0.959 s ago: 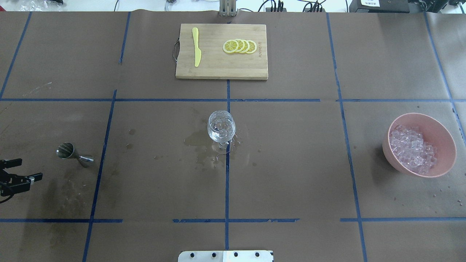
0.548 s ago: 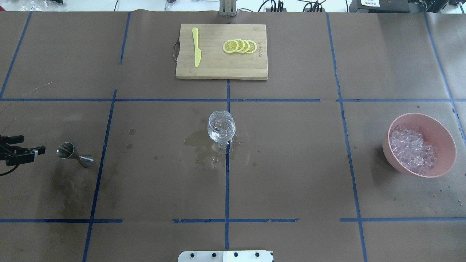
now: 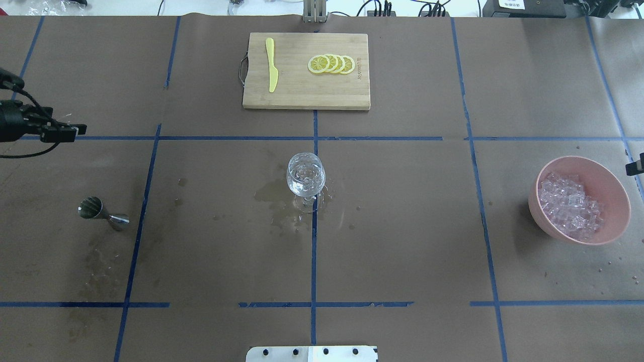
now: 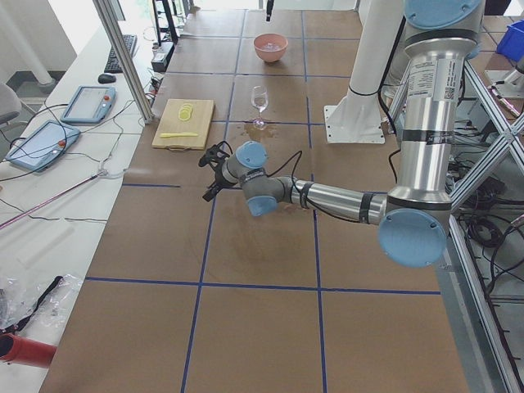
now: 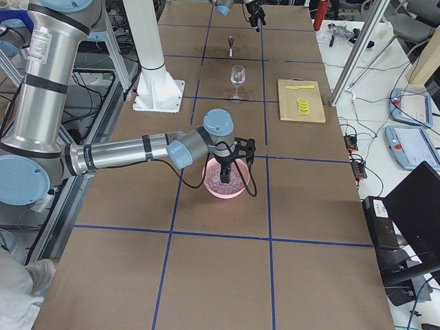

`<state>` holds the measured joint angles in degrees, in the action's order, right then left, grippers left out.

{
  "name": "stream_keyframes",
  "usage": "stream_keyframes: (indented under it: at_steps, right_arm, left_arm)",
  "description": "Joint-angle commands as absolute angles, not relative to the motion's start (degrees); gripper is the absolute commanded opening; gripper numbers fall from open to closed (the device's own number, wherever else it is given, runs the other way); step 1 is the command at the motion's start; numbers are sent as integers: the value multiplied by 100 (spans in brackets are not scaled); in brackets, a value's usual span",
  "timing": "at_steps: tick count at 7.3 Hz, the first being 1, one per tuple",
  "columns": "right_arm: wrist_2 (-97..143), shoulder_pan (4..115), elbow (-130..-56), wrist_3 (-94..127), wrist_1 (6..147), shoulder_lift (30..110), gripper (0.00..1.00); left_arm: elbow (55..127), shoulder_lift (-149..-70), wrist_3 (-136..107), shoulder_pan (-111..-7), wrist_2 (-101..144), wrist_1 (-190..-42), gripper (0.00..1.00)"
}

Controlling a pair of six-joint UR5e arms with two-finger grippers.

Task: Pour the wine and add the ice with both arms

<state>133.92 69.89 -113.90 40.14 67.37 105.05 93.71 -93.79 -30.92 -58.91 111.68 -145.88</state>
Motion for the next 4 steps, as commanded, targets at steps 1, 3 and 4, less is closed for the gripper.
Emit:
stream_keyframes:
  at_steps: [1,3,4]
  right_arm:
    - [13036,6401,-11198,4610,6715,10364,99]
    - [12501,5882,-10962,5350,6697,10117,98]
    - [12481,5802,-10882,5370,6697,10108,94]
  left_arm:
    - [9369,-9623,-3015,-5950,11188,-14379,100]
    - [9369,-9642,-3023,-5941,11180,-14379,100]
    - [9352,-9659,-3041,-5933,11171,-14379,100]
